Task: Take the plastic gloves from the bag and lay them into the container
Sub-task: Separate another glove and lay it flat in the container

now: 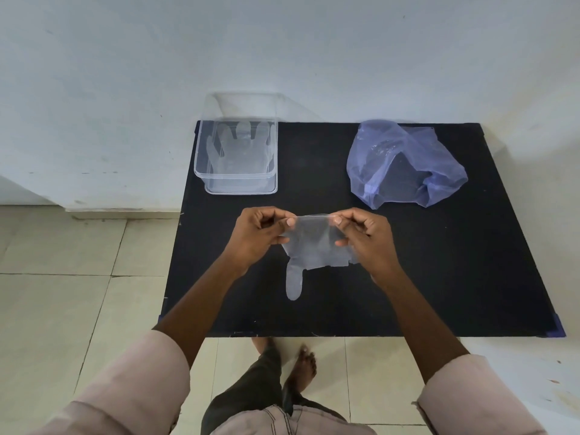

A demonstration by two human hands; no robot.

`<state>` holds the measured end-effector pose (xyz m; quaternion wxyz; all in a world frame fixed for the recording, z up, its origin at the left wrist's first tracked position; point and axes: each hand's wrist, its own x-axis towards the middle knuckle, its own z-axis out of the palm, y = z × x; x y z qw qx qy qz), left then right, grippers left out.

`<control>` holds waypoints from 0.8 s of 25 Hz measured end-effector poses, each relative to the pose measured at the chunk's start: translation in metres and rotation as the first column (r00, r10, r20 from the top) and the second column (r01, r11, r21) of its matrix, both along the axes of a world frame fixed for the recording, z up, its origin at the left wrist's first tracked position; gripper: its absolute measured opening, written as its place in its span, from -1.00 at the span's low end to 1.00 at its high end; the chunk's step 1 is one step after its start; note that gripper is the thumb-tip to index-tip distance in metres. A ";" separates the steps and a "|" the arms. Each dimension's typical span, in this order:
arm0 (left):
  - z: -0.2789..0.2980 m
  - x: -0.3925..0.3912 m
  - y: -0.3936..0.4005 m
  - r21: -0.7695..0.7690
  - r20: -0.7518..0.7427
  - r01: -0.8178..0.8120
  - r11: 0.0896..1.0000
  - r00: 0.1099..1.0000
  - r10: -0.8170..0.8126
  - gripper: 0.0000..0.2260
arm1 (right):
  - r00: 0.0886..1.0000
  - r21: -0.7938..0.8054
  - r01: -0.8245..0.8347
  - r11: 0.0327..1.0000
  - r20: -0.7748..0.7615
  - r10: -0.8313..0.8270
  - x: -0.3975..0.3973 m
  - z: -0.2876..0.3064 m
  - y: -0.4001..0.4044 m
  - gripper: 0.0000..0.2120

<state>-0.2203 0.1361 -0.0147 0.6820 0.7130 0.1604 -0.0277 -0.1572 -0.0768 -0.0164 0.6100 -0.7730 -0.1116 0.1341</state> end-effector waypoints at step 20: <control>0.057 0.010 -0.009 -0.061 0.071 -0.044 0.997 0.996 0.049 -0.79 | 0.989 0.085 -0.048 0.995 -0.139 0.060 0.014 0.052 0.002 -0.84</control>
